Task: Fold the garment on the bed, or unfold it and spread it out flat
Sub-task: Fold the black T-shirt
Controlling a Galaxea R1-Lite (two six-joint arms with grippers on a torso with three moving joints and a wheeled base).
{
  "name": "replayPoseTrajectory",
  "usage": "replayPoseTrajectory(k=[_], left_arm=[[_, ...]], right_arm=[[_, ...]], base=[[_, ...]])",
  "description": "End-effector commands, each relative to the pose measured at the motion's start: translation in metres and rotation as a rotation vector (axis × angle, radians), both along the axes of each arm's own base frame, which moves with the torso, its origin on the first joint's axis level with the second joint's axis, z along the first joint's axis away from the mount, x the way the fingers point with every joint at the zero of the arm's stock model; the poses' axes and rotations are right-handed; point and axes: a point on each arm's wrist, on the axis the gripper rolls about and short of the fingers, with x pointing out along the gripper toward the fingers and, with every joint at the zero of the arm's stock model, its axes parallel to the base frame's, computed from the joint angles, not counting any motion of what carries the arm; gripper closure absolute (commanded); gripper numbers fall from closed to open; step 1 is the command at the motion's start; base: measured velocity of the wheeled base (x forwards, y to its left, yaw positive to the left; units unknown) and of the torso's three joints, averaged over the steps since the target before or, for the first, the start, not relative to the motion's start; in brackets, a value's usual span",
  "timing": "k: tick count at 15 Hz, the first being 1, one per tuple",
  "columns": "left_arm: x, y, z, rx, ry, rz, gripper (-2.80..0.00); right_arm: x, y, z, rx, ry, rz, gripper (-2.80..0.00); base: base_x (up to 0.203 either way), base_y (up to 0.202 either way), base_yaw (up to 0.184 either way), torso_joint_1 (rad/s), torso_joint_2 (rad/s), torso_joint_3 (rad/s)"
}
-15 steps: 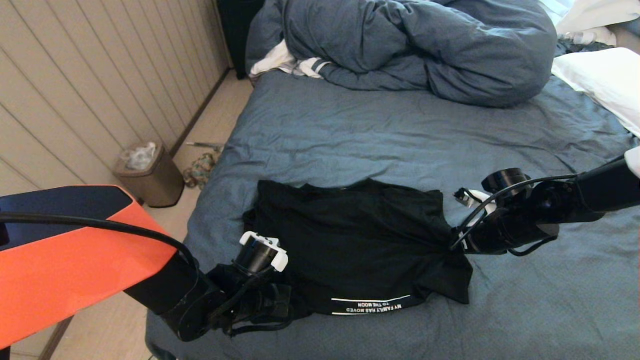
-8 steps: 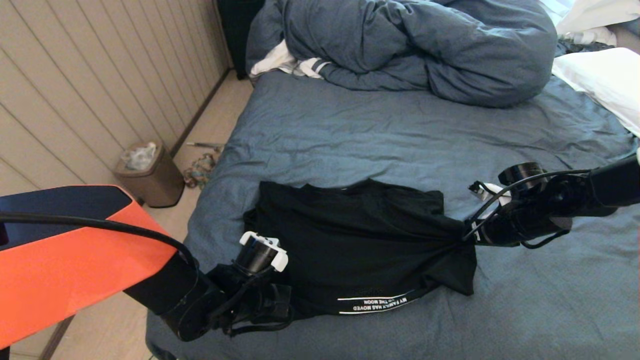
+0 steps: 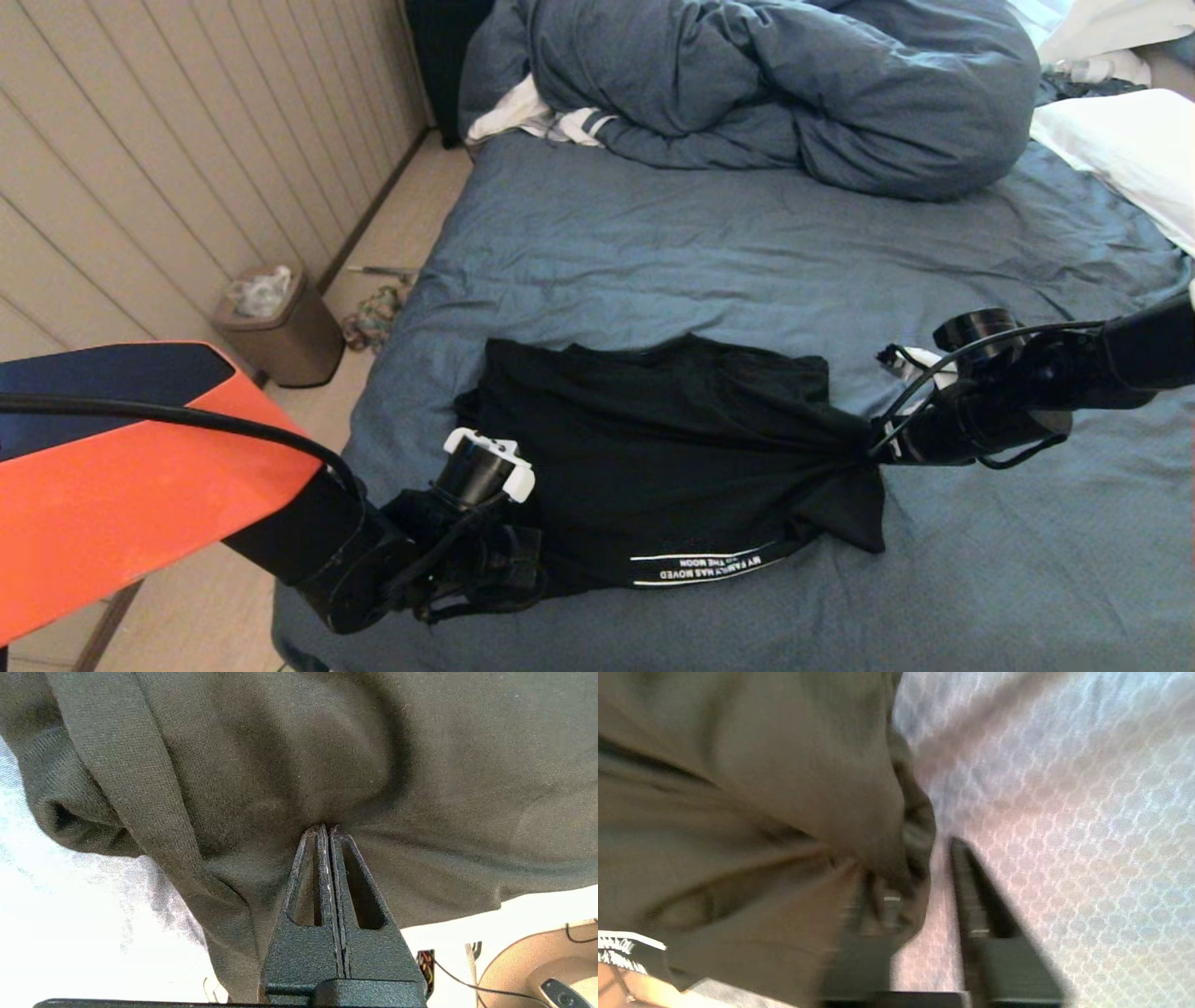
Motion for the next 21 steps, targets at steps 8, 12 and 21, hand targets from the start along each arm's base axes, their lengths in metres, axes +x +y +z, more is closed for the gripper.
replayPoseTrajectory(k=[8, 12, 21], left_arm=[[-0.002, 0.001, 0.010, -0.021, -0.022, 0.003, 0.00], [-0.002, 0.002, 0.011, -0.023, -0.025, 0.003, 0.00], [-0.001, 0.000, 0.009, -0.021, -0.021, 0.004, 0.00]], right_arm=[[-0.036, 0.019, 0.025, 0.015, 0.005, 0.051, -2.80], [-0.047, 0.035, 0.006, 0.030, 0.098, 0.078, -2.80], [-0.047, 0.036, -0.020, 0.030, 0.180, 0.085, 0.00]], base=[[0.000, 0.000, 0.000, 0.000, 0.00, 0.000], [0.000, 0.000, 0.000, 0.000, 0.00, 0.000], [0.000, 0.000, 0.000, 0.000, 0.00, 0.000]])
